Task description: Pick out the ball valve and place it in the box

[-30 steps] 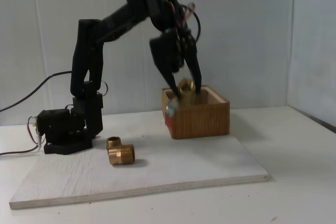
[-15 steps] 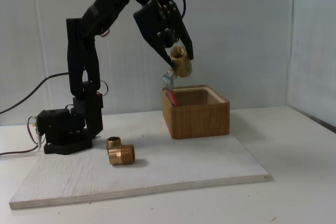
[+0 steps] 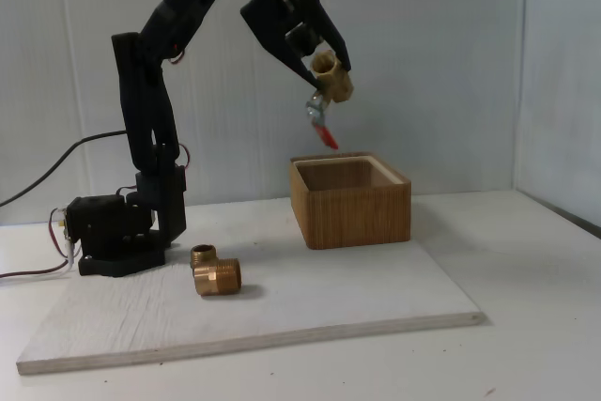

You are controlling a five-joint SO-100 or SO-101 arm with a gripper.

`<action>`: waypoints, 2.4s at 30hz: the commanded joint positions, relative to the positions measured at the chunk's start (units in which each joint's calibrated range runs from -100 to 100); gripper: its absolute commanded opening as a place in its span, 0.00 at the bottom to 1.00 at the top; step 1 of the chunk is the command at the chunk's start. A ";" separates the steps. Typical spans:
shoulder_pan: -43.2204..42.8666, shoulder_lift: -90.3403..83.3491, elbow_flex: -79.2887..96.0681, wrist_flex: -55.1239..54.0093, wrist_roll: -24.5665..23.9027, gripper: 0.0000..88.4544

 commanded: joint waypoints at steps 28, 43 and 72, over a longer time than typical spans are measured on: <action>-17.74 -3.14 14.26 -5.25 -10.77 0.01; -18.55 9.24 9.11 -10.08 -10.77 0.01; -23.43 25.09 7.58 -10.68 -13.21 0.01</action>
